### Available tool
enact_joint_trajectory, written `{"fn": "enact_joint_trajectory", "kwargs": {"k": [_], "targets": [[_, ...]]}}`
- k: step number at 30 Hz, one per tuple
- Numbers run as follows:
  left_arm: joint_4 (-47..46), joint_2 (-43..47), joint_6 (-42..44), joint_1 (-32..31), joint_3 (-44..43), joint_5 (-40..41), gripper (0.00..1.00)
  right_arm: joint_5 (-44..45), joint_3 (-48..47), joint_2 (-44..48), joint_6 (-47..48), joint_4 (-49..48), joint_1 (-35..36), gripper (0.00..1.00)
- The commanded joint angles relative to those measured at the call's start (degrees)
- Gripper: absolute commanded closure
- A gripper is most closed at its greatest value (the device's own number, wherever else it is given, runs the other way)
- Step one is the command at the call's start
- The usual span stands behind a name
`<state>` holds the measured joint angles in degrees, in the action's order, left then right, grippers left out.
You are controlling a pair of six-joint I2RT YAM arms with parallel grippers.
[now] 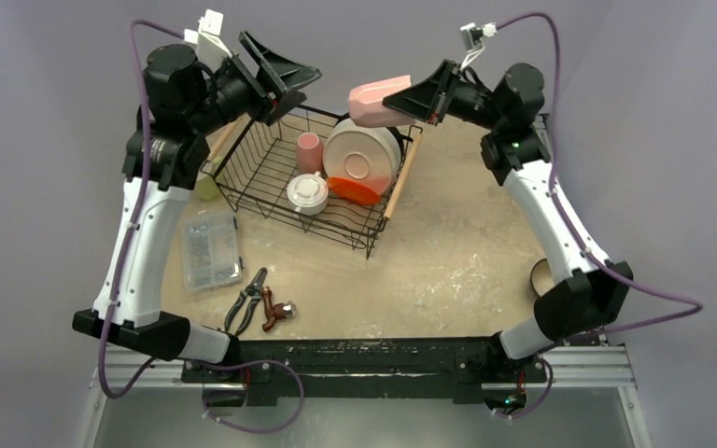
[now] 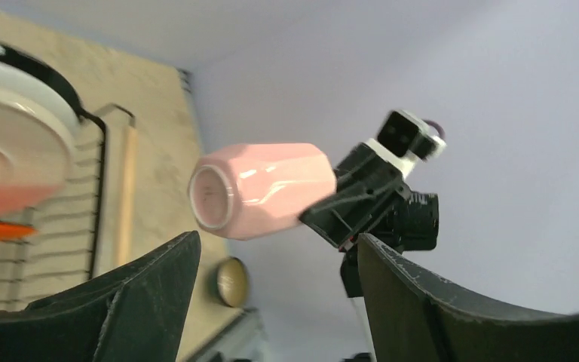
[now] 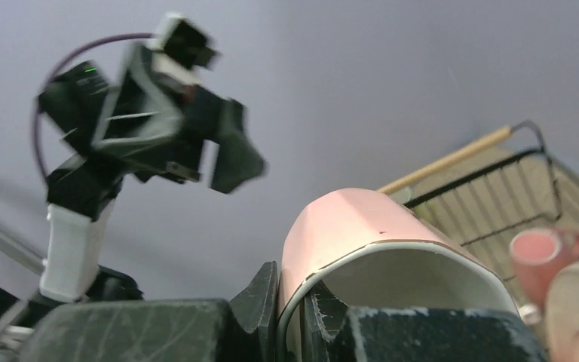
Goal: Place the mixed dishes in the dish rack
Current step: Turn the cup upside down in the dish rack.
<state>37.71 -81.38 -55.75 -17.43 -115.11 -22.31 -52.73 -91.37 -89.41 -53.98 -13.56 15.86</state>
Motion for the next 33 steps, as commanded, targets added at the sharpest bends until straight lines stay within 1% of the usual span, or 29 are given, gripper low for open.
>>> {"fn": "enact_joint_trajectory", "kwargs": {"k": [1,3,5,7,9,12,18,21,26,30,33], "targets": [[-25.0,0.3,-35.2,2.1,10.9,-18.9,0.23,1.3,-2.2,7.6,22.8,-1.9,0.9,1.0],[-25.5,-0.1,-41.2,2.0,11.9,-20.6,0.21,2.0,-0.8,9.6,27.3,-3.2,1.3,1.0],[-22.2,-1.0,-44.7,1.8,12.2,-22.9,0.18,3.0,3.3,12.0,27.5,-11.4,1.5,1.0],[-22.4,-0.9,-47.9,0.7,14.3,-23.5,0.16,3.7,7.4,14.1,27.8,-18.9,2.2,1.0],[-26.9,-0.3,-52.3,-0.9,17.8,-22.8,0.14,3.3,9.1,14.4,28.4,-21.3,3.3,1.0],[-33.9,0.0,-58.1,-3.0,22.1,-22.6,0.11,0.7,8.2,13.0,28.6,-21.4,5.0,1.0],[-36.0,0.3,-59.4,-4.2,23.9,-22.7,0.1,-0.4,7.6,11.8,29.5,-21.8,7.5,1.0],[-36.8,0.0,-59.2,-4.2,23.9,-22.9,0.1,-2.2,8.0,11.5,28.0,-23.2,8.1,1.0],[-41.2,0.4,-58.7,-4.1,24.9,-22.3,0.12,-2.8,10.4,12.2,23.9,-29.1,8.3,1.0],[-44.6,-0.6,-57.9,-4.3,24.4,-22.8,0.09,-1.3,12.8,12.4,17.7,-36.7,8.2,1.0],[-45.3,-1.4,-57.3,-4.3,22.9,-23.5,0.08,-2.8,13.3,11.6,14.2,-40.3,8.3,1.0]]}}
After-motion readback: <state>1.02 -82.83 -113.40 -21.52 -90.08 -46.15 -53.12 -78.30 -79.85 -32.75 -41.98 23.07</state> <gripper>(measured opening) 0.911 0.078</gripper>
